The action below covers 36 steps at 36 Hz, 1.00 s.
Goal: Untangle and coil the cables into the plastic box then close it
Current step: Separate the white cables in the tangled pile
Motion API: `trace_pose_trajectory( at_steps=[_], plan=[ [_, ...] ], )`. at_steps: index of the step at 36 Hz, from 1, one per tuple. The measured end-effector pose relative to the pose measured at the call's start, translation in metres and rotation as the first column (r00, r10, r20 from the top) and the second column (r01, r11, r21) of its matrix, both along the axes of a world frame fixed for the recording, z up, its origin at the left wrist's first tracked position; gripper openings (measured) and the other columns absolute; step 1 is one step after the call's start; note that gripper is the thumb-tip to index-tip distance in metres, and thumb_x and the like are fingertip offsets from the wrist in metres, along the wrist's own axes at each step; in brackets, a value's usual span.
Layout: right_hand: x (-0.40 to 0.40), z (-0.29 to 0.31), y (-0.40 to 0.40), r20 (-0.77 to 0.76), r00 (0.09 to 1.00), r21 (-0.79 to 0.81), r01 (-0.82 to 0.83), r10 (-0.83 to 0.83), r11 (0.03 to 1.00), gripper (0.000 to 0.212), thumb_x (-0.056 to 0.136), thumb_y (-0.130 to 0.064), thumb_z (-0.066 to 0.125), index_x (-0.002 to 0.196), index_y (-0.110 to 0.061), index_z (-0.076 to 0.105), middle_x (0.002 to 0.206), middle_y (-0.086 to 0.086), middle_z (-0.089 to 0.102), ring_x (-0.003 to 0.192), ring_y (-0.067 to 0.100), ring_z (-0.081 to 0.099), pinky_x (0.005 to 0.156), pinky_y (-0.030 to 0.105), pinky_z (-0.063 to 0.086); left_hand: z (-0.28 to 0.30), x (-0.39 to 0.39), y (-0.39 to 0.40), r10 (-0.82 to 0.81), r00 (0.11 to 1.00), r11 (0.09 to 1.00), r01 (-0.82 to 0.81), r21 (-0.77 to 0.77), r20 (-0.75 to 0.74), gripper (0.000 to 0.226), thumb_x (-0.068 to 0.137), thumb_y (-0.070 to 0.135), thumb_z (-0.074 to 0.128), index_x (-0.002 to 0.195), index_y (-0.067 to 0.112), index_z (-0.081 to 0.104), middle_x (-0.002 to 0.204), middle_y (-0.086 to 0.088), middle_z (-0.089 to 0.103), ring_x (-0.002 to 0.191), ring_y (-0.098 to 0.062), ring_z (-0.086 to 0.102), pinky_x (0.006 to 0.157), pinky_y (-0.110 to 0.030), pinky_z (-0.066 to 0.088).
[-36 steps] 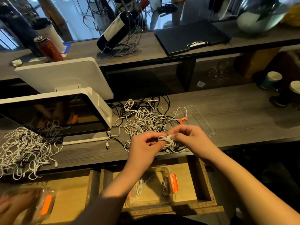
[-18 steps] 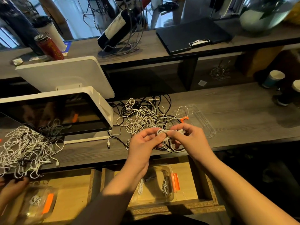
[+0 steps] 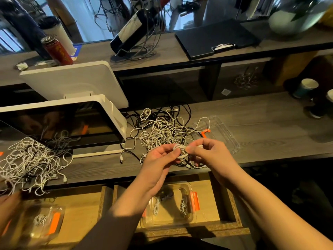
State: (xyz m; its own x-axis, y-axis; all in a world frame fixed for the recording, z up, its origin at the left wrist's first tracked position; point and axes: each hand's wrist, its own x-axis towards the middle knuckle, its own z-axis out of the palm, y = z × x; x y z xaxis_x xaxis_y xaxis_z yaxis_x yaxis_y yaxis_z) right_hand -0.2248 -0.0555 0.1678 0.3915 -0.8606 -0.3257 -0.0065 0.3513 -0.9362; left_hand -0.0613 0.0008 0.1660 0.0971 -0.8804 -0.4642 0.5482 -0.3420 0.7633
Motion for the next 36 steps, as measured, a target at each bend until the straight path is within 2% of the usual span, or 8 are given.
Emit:
trace_pose_trajectory(
  at_steps=[5,10,14,19,21,26,29,36],
  plan=[
    [-0.003,0.007,-0.001,-0.038,0.999,-0.132,-0.036,0.032,0.991,0.01,0.08,-0.007,0.078,0.089,-0.005,0.072,0.078,0.012,0.069,0.065,0.02,0.06,0.056,0.026,0.054,-0.004,0.006,0.001,-0.064,0.99,0.997,0.068,0.027,-0.125,0.026,0.075,0.002,0.064,0.101,0.003,0.064,0.089,-0.009,0.071,0.079,-0.015,0.066,0.072,-0.026,0.055],
    [-0.008,0.003,-0.002,-0.072,0.993,-0.114,-0.102,0.094,0.988,0.009,0.081,-0.004,0.076,0.089,-0.002,0.072,0.074,0.009,0.069,0.063,0.017,0.061,0.057,0.024,0.054,-0.003,0.017,0.001,-0.25,0.963,0.968,0.249,0.015,0.103,0.025,0.076,0.01,0.07,0.1,0.002,0.069,0.089,-0.007,0.073,0.079,-0.015,0.068,0.078,-0.024,0.058],
    [-0.01,-0.002,0.001,-0.086,0.993,-0.121,-0.093,0.083,0.988,0.008,0.082,-0.008,0.077,0.089,-0.006,0.073,0.078,0.012,0.071,0.064,0.017,0.06,0.058,0.025,0.053,-0.003,0.019,0.0,-0.277,0.929,0.959,0.285,0.006,0.245,0.014,0.083,0.008,0.069,0.097,0.008,0.073,0.084,-0.003,0.073,0.078,-0.015,0.067,0.079,-0.025,0.057],
    [-0.01,-0.007,0.001,-0.123,0.989,-0.154,-0.102,0.084,0.983,0.007,0.083,-0.008,0.077,0.089,-0.006,0.074,0.08,0.016,0.071,0.062,0.015,0.059,0.056,0.024,0.05,-0.004,0.018,-0.001,-0.289,0.938,0.957,0.287,0.041,0.192,0.016,0.078,0.015,0.071,0.092,0.009,0.075,0.087,-0.008,0.072,0.078,-0.017,0.068,0.081,-0.027,0.057],
    [-0.01,-0.009,0.001,-0.165,0.98,-0.177,-0.139,0.11,0.974,0.006,0.083,-0.01,0.077,0.088,-0.008,0.075,0.082,0.017,0.071,0.063,0.017,0.058,0.055,0.025,0.048,-0.004,0.018,0.0,-0.321,0.929,0.947,0.313,0.068,0.186,0.024,0.078,0.018,0.071,0.099,0.006,0.073,0.092,-0.013,0.073,0.08,-0.019,0.07,0.084,-0.029,0.056],
    [-0.01,-0.009,-0.001,-0.196,0.969,-0.172,-0.184,0.15,0.968,0.006,0.084,-0.008,0.074,0.089,-0.005,0.076,0.071,0.002,0.07,0.06,0.013,0.055,0.053,0.022,0.045,-0.006,0.019,0.0,-0.329,0.923,0.944,0.324,0.06,0.2,0.032,0.078,0.018,0.071,0.106,0.001,0.07,0.098,-0.02,0.072,0.083,-0.021,0.069,0.08,-0.027,0.06],
    [-0.008,-0.011,-0.001,-0.188,0.972,-0.163,-0.172,0.14,0.972,0.006,0.085,-0.007,0.072,0.089,-0.005,0.076,0.069,0.001,0.067,0.06,0.018,0.052,0.051,0.023,0.042,-0.009,0.019,-0.001,-0.304,0.94,0.952,0.294,0.084,0.152,0.036,0.077,0.017,0.072,0.109,0.0,0.069,0.103,-0.019,0.073,0.09,-0.022,0.07,0.079,-0.026,0.06],
    [-0.009,-0.02,0.003,-0.151,0.969,-0.117,-0.213,0.195,0.97,0.01,0.09,-0.007,0.068,0.096,-0.006,0.076,0.072,-0.007,0.068,0.06,0.0,0.056,0.054,0.014,0.044,-0.021,0.022,0.004,-0.287,0.951,0.955,0.274,0.115,0.116,0.032,0.074,0.014,0.074,0.105,0.004,0.07,0.096,-0.015,0.073,0.088,-0.022,0.07,0.085,-0.031,0.06]
  ],
)
